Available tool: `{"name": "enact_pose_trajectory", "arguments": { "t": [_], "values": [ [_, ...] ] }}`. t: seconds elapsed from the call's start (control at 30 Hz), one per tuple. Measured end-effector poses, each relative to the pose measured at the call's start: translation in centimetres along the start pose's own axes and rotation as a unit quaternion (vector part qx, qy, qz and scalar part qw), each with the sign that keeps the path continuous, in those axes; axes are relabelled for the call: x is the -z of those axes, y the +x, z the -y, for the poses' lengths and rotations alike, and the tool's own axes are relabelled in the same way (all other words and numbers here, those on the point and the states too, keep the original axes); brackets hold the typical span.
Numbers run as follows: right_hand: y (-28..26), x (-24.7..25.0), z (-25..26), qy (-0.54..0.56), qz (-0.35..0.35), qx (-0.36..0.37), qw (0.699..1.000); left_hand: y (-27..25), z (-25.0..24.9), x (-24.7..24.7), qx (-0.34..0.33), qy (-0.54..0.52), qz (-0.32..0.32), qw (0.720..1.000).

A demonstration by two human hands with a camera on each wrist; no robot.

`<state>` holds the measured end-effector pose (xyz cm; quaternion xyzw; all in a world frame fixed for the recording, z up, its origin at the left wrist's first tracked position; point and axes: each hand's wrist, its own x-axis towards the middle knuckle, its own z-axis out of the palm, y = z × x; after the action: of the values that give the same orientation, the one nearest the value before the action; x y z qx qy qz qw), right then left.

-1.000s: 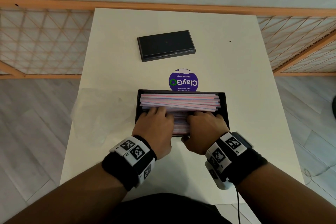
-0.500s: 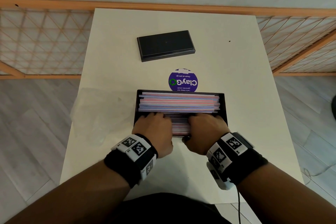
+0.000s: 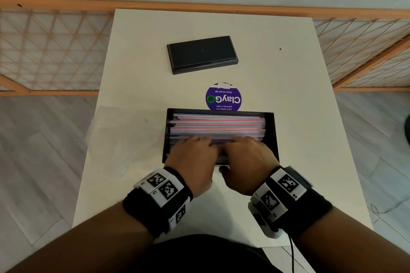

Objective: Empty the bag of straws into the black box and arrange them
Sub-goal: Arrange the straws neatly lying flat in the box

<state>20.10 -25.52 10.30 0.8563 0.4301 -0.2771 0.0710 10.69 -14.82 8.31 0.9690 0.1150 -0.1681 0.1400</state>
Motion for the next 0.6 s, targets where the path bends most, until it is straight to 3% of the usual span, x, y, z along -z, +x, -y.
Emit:
{"name": "enact_pose_trajectory", "arguments": {
  "t": [0.2,0.33,0.6],
  "values": [
    [0.5,-1.2,-1.4,0.007,-0.003,-0.043,0.999,0.2,0.9,-0.2,0.062,0.007,0.021,0.998],
    [0.6,-1.2,-0.5,0.029,-0.007,0.022,0.999,0.5,-0.2,-0.3,0.013,-0.038,0.019,0.999],
    [0.8,-1.5,-1.0,-0.001,-0.021,0.002,1.000,0.6,0.8,0.0,0.028,-0.030,0.024,0.999]
  ]
}}
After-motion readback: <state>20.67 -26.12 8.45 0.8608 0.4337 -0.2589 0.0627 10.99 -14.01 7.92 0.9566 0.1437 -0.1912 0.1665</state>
